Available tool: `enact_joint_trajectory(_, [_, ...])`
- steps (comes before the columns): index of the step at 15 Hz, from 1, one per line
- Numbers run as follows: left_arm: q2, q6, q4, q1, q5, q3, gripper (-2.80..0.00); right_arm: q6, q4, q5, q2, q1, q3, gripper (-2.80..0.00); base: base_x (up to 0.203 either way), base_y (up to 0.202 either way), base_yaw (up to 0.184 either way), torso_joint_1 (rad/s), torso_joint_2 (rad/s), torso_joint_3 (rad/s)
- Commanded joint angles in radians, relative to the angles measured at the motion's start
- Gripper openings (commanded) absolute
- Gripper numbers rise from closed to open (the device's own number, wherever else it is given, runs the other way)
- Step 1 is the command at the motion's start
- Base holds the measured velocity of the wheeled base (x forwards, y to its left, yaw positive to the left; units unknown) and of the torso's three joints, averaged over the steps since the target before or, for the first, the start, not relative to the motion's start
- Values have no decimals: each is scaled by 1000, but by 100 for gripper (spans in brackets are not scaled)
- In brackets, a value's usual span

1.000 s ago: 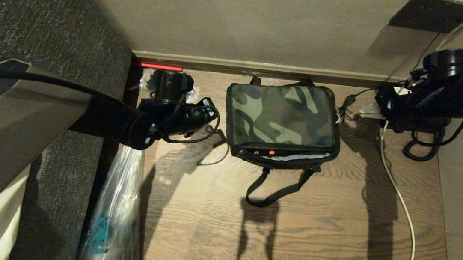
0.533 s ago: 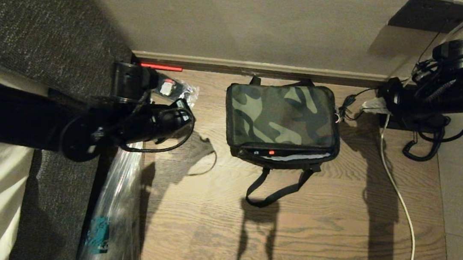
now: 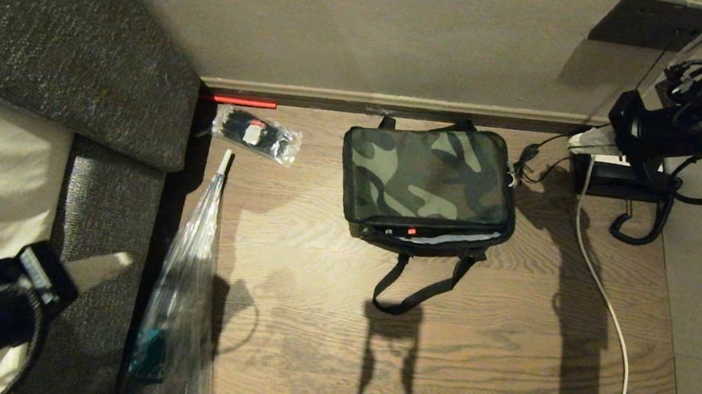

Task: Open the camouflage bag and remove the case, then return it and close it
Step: Open the top of the storage box

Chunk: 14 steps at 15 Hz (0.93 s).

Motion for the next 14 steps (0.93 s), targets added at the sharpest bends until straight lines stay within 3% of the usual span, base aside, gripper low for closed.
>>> enact_joint_trajectory(1, [-373, -6, 20, 35, -25, 159, -280, 3, 15, 3, -67, -1, 18, -280, 0, 0, 0, 0, 0, 0])
enact_joint_trajectory(4, [-669, 34, 202, 74, -28, 209, -280, -3, 23, 1, -114, -1, 61, -280, 0, 0, 0, 0, 0, 0])
enact_joint_trajectory(6, [-899, 149, 318, 98, 9, 234, -280, -7, 25, 0, -158, 0, 99, -280, 0, 0, 0, 0, 0, 0])
enact_joint_trajectory(7, [-972, 253, 354, 107, 52, 249, -280, -11, 18, -1, -175, 0, 120, -280, 0, 0, 0, 0, 0, 0])
enact_joint_trajectory(9, [-1028, 600, 387, 125, 139, 289, -280, -20, 24, -4, -193, 1, 128, -280, 0, 0, 0, 0, 0, 0])
enact_joint_trajectory(11, [-1014, 836, 394, 135, 154, 332, -280, -69, 23, -6, -200, -1, 141, -280, 0, 0, 0, 0, 0, 0])
enact_joint_trajectory(12, [-1012, 886, 381, 138, 121, 356, -280, -94, 22, -3, -204, 1, 144, -280, 0, 0, 0, 0, 0, 0])
enact_joint_trajectory(14, [-1010, 878, 401, 138, 134, 354, -280, -106, 20, 0, -212, 7, 166, -280, 0, 0, 0, 0, 0, 0])
